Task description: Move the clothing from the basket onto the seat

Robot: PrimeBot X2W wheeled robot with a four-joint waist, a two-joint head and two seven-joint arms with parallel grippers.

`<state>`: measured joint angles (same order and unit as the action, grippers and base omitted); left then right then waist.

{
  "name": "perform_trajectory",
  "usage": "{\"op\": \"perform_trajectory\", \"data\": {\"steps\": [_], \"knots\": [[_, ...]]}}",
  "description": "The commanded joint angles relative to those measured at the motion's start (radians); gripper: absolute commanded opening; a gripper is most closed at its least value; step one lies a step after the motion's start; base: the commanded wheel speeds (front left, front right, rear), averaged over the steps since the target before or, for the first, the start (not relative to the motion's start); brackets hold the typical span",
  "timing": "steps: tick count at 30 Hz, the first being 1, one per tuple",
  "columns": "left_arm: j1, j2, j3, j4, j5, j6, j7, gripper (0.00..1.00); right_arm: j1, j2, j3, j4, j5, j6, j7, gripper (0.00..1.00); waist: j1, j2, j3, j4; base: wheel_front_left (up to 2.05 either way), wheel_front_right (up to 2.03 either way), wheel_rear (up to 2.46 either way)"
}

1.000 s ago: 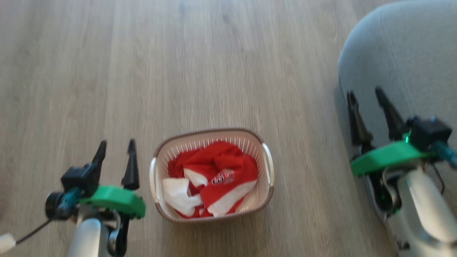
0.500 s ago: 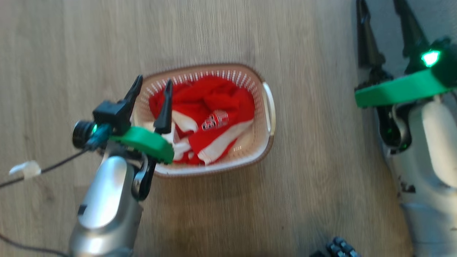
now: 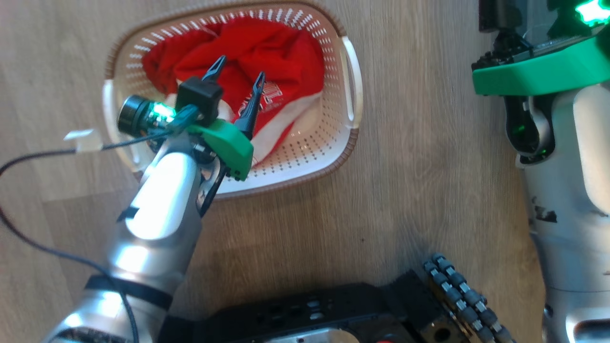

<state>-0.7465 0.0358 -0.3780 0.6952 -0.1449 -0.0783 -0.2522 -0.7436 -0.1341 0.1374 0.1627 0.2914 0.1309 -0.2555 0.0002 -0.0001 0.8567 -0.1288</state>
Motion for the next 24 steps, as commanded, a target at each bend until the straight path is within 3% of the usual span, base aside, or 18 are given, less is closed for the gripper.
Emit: {"op": "perform_trajectory", "data": {"steps": [1, 14, 24], "knots": [[-0.018, 0.015, 0.001, 0.014, 0.030, -0.007, -0.010, 1.00, 0.008, 0.016, 0.011, -0.038, 0.003, 0.000, -0.006, 1.00, -0.0002, 0.0001, 0.060, -0.031, 0.00, 0.00, 0.00], [-0.192, 0.032, -0.140, 0.303, 0.140, -0.037, -0.010, 1.00, -0.004, 0.040, 0.023, -0.045, 0.014, 0.000, -0.006, 1.00, -0.0002, 0.0001, 0.153, -0.088, 0.00, 0.00, 0.00], [-0.315, 0.030, -0.209, 0.517, 0.221, 0.085, 0.044, 1.00, 0.005, 0.053, 0.027, -0.038, 0.020, 0.000, -0.006, 1.00, -0.0002, 0.0001, 0.199, -0.126, 0.00, 0.00, 0.00]]}}
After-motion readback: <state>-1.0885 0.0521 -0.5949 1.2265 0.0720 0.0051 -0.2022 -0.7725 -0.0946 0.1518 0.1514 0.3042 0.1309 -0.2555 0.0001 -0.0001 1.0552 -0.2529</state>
